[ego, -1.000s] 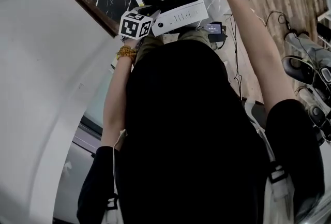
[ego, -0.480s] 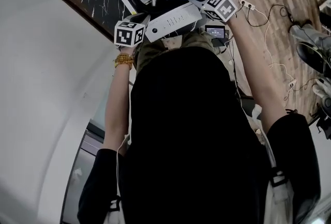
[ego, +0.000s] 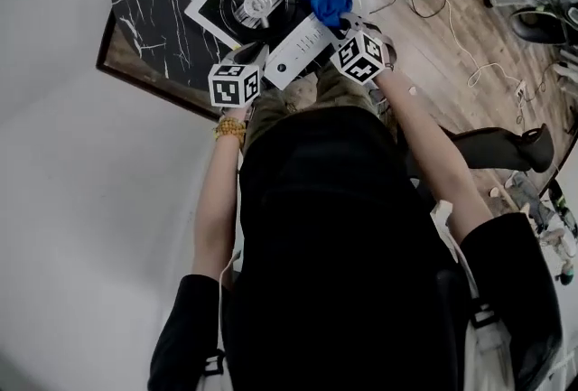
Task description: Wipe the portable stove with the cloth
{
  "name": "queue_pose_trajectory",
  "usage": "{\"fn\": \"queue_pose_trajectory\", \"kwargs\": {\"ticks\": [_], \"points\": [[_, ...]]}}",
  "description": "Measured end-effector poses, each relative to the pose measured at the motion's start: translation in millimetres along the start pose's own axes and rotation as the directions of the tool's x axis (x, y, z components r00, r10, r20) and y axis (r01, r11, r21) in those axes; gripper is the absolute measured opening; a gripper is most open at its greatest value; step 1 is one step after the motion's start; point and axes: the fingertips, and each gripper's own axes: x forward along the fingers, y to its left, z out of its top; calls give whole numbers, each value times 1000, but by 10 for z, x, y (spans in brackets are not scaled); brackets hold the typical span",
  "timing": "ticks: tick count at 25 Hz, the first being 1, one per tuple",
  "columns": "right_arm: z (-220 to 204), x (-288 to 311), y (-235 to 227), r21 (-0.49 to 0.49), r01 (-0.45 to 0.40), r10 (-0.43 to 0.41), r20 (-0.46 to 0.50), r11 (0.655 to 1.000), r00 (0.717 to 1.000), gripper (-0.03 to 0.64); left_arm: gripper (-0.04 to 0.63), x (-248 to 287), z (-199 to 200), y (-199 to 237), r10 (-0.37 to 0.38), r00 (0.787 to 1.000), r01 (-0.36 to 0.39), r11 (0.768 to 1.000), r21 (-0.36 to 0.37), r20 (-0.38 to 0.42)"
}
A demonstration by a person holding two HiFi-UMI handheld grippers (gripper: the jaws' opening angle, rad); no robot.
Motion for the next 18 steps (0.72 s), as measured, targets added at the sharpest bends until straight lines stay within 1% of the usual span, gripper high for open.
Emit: {"fn": "queue_pose_trajectory", "kwargs": {"ticks": [2, 6, 8, 11, 12, 13, 15, 16, 17, 18], "points": [[109, 45, 152, 60, 7, -6, -15, 998, 1000, 25, 61, -18, -13, -11, -18, 1000, 18, 999, 43, 3], [380, 144, 496, 70, -7, 9, -23, 997, 1000, 24, 69, -10, 2, -13, -51, 999, 51, 994, 97, -5], [489, 174, 693, 63, -24, 25, -13, 998, 1000, 23, 71, -11, 0, -12, -59, 998, 61, 993, 105, -22], [571, 178, 945, 46, -32, 32, 1, 998, 999, 25, 71, -28, -20, -17, -81, 996, 84, 993, 85, -37], [596, 167, 1041, 38, -55, 55, 10, 998, 998, 25, 71, -33, -25, -17, -85, 996, 88, 993, 81, -37], [633, 151, 1179, 10, -99, 99, 20, 995, 995, 23, 71, -35, -23, -17, -86, 996, 88, 993, 82, -34], [690, 127, 1542, -113, -192, 196, 19, 975, 980, 25, 71, -39, -16, -21, -81, 996, 83, 993, 90, -27], [686, 123, 1689, -175, -218, 223, 10, 960, 975, 25, 71, -45, -19, -23, -79, 996, 81, 992, 92, -26], [662, 123, 1762, -205, -230, 236, 7, 951, 972, 25, 72, -51, -25, -24, -80, 996, 83, 992, 93, -27], [626, 119, 1758, -194, -239, 246, 14, 952, 969, 25, 72, -52, -25, -25, -83, 996, 85, 992, 94, -30]]}}
